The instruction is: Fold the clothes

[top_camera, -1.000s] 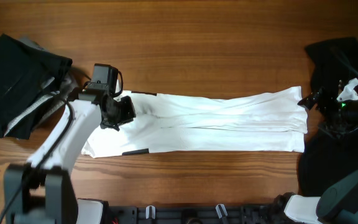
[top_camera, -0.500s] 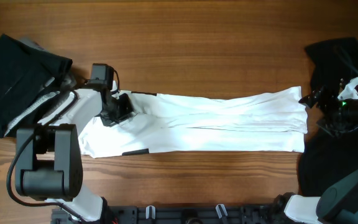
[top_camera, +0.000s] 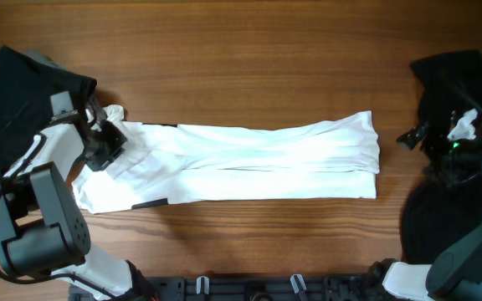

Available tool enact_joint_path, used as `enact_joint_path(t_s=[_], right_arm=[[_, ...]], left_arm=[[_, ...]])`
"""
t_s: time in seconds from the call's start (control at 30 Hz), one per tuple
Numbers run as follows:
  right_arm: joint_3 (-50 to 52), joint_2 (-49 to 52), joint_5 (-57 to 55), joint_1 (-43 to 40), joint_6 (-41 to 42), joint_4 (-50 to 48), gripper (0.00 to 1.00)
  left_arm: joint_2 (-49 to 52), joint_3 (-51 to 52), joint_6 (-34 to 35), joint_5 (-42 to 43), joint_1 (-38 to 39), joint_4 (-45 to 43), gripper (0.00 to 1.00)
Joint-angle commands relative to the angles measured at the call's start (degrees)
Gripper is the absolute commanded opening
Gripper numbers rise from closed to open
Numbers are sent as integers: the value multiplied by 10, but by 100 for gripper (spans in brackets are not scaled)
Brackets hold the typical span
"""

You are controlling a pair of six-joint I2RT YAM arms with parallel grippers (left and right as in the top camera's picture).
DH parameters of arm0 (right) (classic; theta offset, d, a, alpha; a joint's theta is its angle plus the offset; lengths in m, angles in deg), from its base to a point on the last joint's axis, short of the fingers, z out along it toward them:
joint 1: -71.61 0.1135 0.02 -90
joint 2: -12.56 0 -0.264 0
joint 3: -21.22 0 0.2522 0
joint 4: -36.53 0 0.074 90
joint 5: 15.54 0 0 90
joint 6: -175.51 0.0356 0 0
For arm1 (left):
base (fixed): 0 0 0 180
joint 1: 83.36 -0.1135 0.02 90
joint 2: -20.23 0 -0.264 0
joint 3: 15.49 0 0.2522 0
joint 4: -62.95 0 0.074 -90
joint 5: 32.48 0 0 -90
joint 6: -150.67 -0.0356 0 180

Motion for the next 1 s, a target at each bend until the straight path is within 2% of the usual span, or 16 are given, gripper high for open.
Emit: enact_joint_path(t_s=[0.0,0.1,0.13,0.2,0.23,0.37,0.7,0.83,0.97], right_arm=[[59,5,60,5,-26,-49,99],[85,5,92,20,-18,-88,98],[95,5,98,29,-18,-102,97],[110,5,90,54,-20,-121,97],[115,7,75,71,-19,-132,97],[127,14,-5,114,12,-160,98],[183,60,-4,131,12,-230,98],[204,80,66,131,-18,-275,88],[216,85,73,131,-18,-301,80]], left_arm=[[-24,13,-15,-53,-21,5,4],[-55,13,-25,-26,-16,5,9],[-65,13,-26,-18,-14,5,15],[-87,13,-26,-1,-10,9,36],[-98,13,-26,6,-7,14,41],[-149,13,-26,45,8,42,46],[-295,13,-26,49,43,107,50],[-340,13,-26,49,54,133,51],[-363,13,-26,49,62,150,51]])
